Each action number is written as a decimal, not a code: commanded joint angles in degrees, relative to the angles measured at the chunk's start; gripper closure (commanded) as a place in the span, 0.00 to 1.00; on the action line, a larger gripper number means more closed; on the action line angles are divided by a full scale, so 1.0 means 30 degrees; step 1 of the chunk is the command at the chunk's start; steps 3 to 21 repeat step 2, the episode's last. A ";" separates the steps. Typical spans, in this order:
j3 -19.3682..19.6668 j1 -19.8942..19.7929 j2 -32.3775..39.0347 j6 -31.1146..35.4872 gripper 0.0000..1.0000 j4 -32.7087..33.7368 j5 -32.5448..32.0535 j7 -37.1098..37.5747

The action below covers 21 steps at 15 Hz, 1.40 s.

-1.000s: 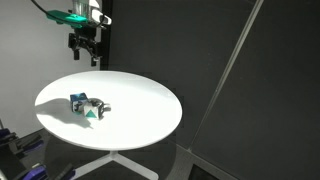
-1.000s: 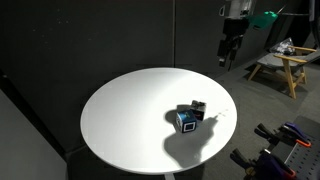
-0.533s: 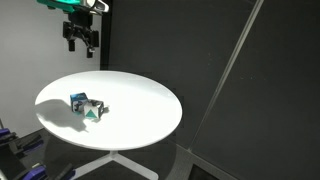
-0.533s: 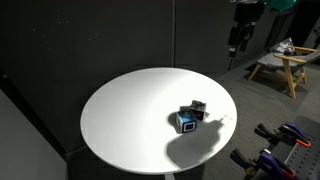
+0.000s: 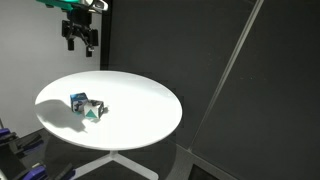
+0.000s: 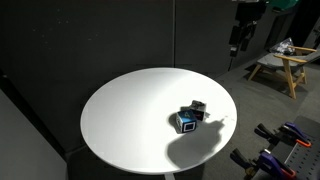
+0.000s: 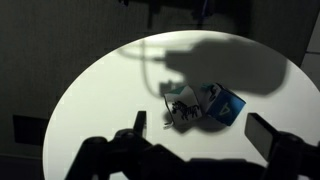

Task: Pick up the block with the letter a on it and put it on the table next to the block with the number four on it

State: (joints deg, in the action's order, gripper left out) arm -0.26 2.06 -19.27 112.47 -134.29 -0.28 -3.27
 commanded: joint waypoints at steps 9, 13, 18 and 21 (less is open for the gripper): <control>-0.0056 -0.0057 0.0005 -0.0039 0.00 0.0019 0.0018 -0.0009; -0.0056 -0.0057 0.0005 -0.0039 0.00 0.0019 0.0018 -0.0009; -0.0056 -0.0057 0.0005 -0.0039 0.00 0.0019 0.0018 -0.0009; -0.0056 -0.0057 0.0005 -0.0039 0.00 0.0019 0.0018 -0.0009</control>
